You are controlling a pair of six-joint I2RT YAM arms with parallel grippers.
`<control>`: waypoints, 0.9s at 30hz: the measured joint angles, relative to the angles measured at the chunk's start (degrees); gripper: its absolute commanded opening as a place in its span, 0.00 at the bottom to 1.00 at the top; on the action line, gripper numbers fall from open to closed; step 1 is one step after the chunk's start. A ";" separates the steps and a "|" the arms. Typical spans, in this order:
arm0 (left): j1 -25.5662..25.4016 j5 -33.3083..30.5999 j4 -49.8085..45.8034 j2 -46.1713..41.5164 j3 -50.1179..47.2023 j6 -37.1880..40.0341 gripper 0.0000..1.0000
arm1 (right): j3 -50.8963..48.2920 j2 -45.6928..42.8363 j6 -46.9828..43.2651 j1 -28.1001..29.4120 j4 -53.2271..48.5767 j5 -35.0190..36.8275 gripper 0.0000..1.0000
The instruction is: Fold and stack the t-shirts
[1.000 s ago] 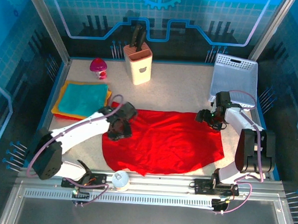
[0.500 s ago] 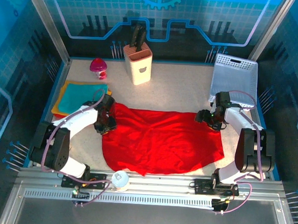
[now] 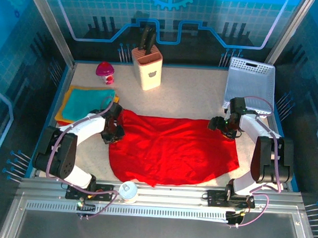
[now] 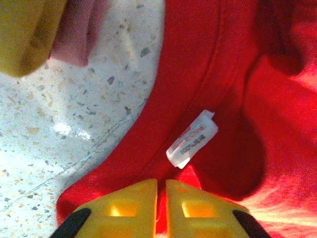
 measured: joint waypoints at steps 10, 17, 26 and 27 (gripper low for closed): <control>0.00 0.00 -1.16 -3.78 -1.36 -1.29 0.00 | 0.00 0.37 -0.02 0.33 0.02 -0.24 0.79; -0.02 1.53 -4.35 -9.79 -1.53 -2.97 0.00 | 0.00 0.74 0.00 0.42 0.04 -0.24 0.78; -0.02 4.52 -8.00 -19.74 -5.46 -6.91 0.00 | 0.00 1.62 0.00 0.92 0.07 -0.42 0.78; -0.02 4.66 -8.59 -20.68 -5.73 -7.32 0.00 | 0.00 1.66 0.00 1.01 0.07 -0.44 0.78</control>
